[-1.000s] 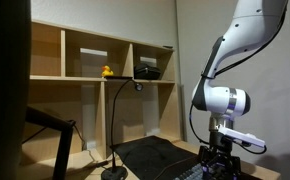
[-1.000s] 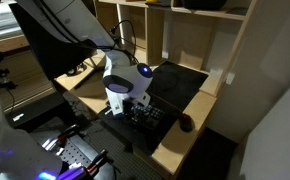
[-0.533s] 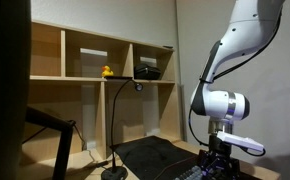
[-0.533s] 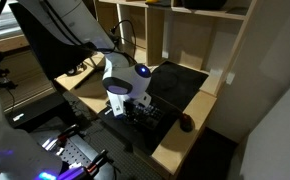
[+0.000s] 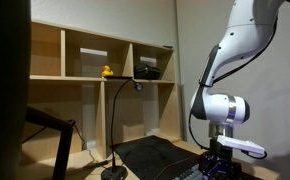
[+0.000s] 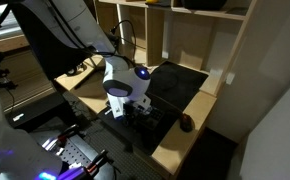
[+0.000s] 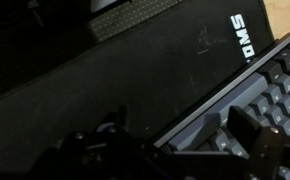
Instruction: Move the keyboard slightly forward
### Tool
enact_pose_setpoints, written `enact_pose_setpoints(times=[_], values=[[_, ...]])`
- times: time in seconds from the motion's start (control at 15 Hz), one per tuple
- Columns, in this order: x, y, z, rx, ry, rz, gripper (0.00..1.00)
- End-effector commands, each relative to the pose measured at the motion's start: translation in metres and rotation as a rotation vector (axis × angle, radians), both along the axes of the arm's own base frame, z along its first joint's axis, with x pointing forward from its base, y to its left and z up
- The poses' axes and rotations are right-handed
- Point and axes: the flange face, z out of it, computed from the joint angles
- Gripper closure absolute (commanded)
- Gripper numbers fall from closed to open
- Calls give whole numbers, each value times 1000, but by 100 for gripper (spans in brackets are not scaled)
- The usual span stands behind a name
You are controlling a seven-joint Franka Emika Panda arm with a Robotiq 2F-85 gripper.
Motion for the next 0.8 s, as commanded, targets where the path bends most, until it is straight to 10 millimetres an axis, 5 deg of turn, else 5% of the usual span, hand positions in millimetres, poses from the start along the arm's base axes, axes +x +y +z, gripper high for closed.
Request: enact_pose_setpoints(times=[0.0, 0.73], values=[[0, 0, -5, -1, 11, -2, 0], [1, 0, -8, -63, 104, -8, 0]])
